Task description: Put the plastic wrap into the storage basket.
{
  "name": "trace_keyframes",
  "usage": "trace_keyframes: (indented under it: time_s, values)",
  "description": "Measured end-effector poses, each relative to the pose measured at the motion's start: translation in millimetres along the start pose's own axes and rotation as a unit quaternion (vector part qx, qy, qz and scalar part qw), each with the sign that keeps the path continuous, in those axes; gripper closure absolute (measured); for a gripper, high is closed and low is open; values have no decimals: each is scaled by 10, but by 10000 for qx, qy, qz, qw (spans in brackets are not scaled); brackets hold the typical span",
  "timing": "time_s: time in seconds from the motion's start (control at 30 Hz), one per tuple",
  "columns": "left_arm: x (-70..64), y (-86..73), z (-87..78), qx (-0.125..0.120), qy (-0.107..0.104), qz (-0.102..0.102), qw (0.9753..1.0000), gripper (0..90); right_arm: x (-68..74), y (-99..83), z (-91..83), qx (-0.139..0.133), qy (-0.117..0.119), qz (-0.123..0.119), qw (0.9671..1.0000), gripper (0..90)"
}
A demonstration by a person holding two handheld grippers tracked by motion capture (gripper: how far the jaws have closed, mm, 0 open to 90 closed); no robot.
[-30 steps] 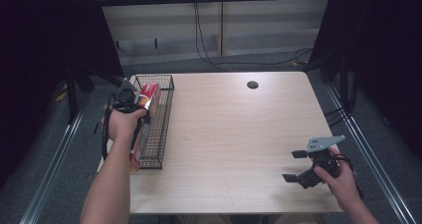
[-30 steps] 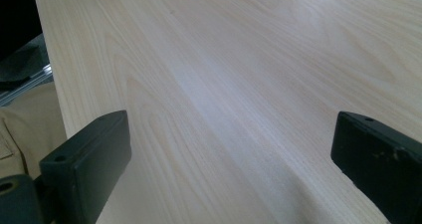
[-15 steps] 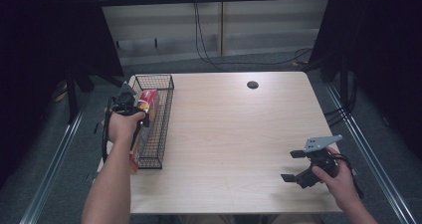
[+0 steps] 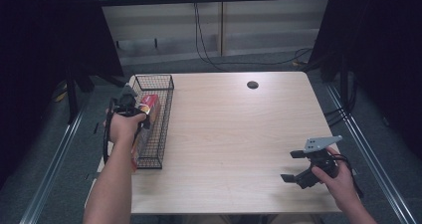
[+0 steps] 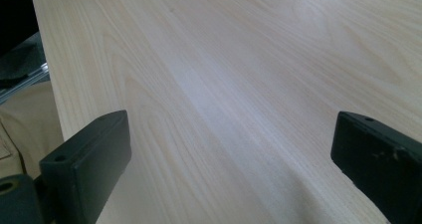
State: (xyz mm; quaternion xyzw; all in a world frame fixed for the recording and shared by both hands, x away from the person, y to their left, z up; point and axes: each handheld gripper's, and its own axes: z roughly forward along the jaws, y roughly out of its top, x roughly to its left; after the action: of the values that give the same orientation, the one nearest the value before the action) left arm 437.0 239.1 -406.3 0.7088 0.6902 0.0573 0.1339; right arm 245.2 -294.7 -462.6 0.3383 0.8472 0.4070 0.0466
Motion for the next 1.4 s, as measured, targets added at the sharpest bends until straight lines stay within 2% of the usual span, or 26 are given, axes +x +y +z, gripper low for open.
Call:
trace_keyframes:
  time_s: [0.07,0.1,0.23,0.37,0.4,0.47,0.57,0.6,0.67,0.8,0.9,0.97,1.07,1.13,1.17,1.4]
  values:
    - [12,5,1,3,-29,60,10000,398,1,-7,1,9,-6,-26,10000,25]
    - [11,4,-3,-8,-41,-12,10000,388,-1,-11,2,3,8,-35,10000,25]
    - [28,6,-73,-143,-92,-43,9998,366,-3,-14,-11,6,2,-4,10000,25]
    - [16,-18,-172,-230,-159,25,9996,361,3,-14,-14,3,-32,-45,10000,25]
    - [20,-29,-197,-236,-119,74,9996,360,7,-13,-16,18,-32,-46,10000,25]
    - [23,-56,-242,-298,-180,-6,9994,354,11,-4,-19,-3,6,-41,10000,25]
    - [34,-77,-312,-365,-230,-22,9991,352,15,20,-25,-36,-11,-70,10000,25]
    - [49,-78,-335,-367,-226,47,9991,348,17,24,-22,-30,-5,-73,10000,25]
    - [49,-91,-361,-390,-279,-34,9988,348,15,26,-14,-20,11,-103,9999,25]
    - [44,-106,-410,-442,-246,54,9987,342,12,29,-24,-16,-11,-83,10000,25]
    - [45,-122,-451,-557,-378,1,9977,331,0,33,-21,-26,-26,-105,9999,25]
    - [30,-133,-487,-574,-347,52,9977,331,-6,37,-16,-37,-16,-96,9999,25]
    - [8,-157,-539,-604,-429,114,9972,324,3,50,-14,-34,-31,-97,9999,26]
    - [-25,-175,-567,-654,-472,77,9967,322,5,53,-14,-48,-14,-98,9999,27]
    - [-35,-180,-588,-663,-477,146,9966,319,7,53,-16,-58,-1,-98,9999,27]
    - [-164,-194,-673,-772,-684,236,9944,298,28,60,-18,-22,-41,-121,9999,27]
